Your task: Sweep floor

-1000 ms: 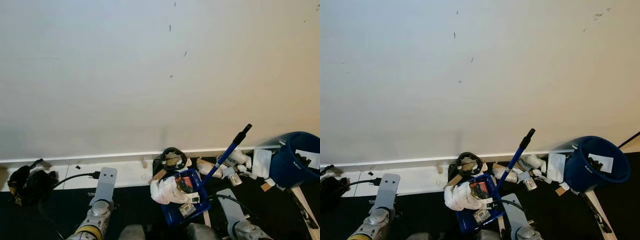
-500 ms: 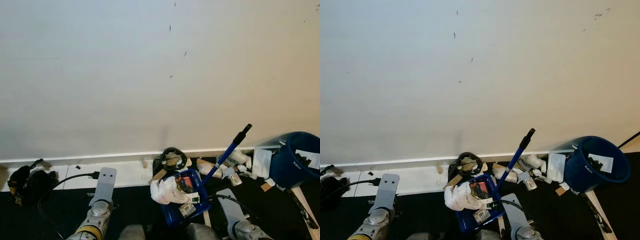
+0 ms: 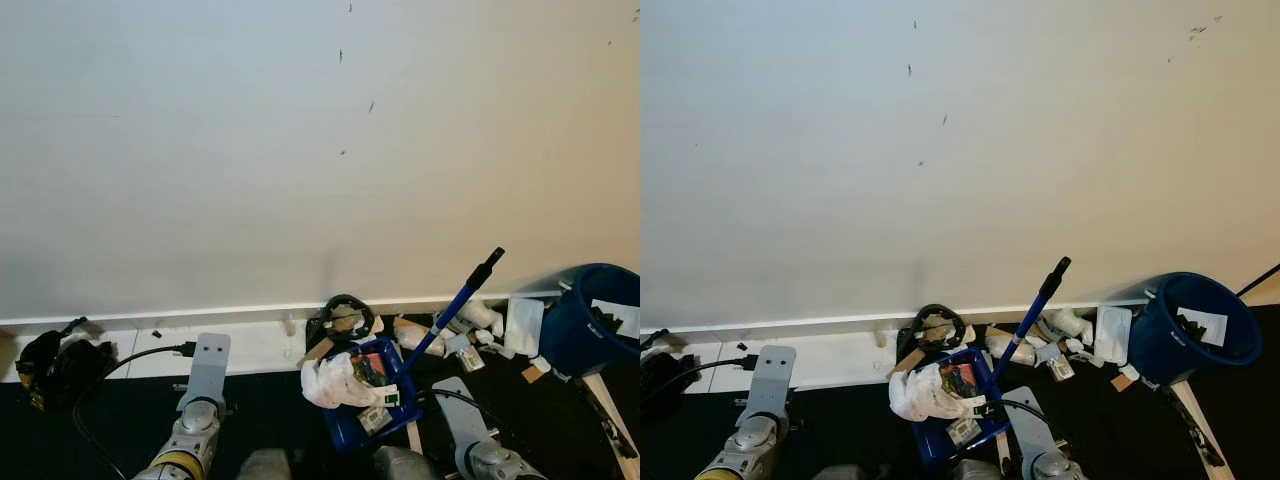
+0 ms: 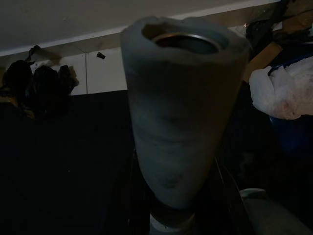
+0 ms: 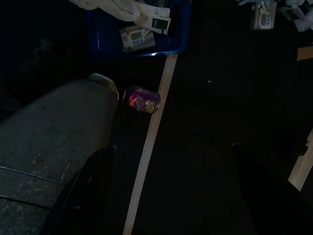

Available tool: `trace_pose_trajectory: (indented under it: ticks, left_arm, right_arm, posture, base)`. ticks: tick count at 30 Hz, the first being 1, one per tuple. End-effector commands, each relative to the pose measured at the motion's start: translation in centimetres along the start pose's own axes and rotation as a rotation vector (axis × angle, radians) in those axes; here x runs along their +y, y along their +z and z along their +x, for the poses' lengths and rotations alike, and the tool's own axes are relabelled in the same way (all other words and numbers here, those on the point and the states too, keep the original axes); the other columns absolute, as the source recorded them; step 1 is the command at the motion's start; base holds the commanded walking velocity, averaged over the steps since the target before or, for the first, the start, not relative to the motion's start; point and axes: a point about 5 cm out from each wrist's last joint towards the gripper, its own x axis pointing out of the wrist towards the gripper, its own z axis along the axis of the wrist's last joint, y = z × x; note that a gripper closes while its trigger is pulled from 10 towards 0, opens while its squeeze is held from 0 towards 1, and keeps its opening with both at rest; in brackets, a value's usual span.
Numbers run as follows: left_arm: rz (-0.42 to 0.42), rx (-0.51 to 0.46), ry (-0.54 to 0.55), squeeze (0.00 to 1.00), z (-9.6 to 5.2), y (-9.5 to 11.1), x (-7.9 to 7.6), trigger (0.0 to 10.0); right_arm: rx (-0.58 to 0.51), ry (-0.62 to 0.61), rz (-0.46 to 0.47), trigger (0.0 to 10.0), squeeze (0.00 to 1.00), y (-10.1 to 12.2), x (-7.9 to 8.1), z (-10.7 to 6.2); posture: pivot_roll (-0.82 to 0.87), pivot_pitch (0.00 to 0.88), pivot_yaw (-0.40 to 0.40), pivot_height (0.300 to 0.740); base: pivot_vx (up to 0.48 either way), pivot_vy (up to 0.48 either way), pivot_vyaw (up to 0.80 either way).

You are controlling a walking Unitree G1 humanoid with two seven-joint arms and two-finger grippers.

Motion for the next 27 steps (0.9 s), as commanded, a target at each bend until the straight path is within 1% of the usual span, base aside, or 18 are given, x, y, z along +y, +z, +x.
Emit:
trace_pose_trajectory:
  ticks: [1, 10, 13, 17, 22, 23, 27]
  left_arm:
    - [0.052, 0.047, 0.042, 0.0, -0.1, -1.0, 0.4, 10.0]
    - [0.054, 0.058, 0.057, 0.0, -0.2, -1.3, 0.4, 10.0]
    - [0.047, 0.068, 0.071, 0.0, -0.3, -1.5, 0.6, 10.0]
    - [0.068, 0.059, 0.052, 0.0, -0.3, -1.4, 0.2, 10.0]
    - [0.051, 0.07, 0.065, 0.0, -0.3, -1.7, 0.3, 10.0]
    - [0.084, 0.069, 0.043, 0.0, -0.4, -1.9, 0.2, 10.0]
    - [0.086, 0.074, 0.048, 0.0, -0.5, -2.2, 0.5, 10.0]
  right_arm:
    - [0.009, -0.007, 0.0, 10.0, 0.0, -0.1, -0.3, 0.0]
    - [0.014, -0.01, -0.004, 10.0, 0.0, -0.2, -0.6, -0.1]
    - [0.024, -0.009, -0.021, 10.0, 0.0, -0.4, -0.6, -0.1]
    - [0.018, -0.016, -0.002, 10.0, 0.0, -0.4, -0.8, -0.1]
    - [0.028, -0.011, -0.05, 10.0, 0.0, -0.6, -0.9, -0.1]
    - [0.028, -0.012, -0.056, 10.0, 0.0, -0.8, -1.0, -0.1]
    - [0.033, -0.021, -0.052, 10.0, 0.0, -1.1, -1.4, -0.2]
  posture:
    - [0.17, 0.0, -0.08, 0.74]
    - [0.18, 0.0, -0.087, 0.74]
    - [0.17, 0.0, -0.081, 0.74]
    - [0.18, 0.0, -0.1, 0.74]
    - [0.18, 0.0, -0.109, 0.74]
    - [0.18, 0.0, -0.114, 0.74]
    - [0.18, 0.0, -0.12, 0.74]
  base:
    - [0.0, 0.0, 0.0]
    - [0.0, 0.0, 0.0]
    - [0.0, 0.0, 0.0]
    - [0.0, 0.0, 0.0]
    - [0.0, 0.0, 0.0]
    - [0.0, 0.0, 0.0]
    - [0.0, 0.0, 0.0]
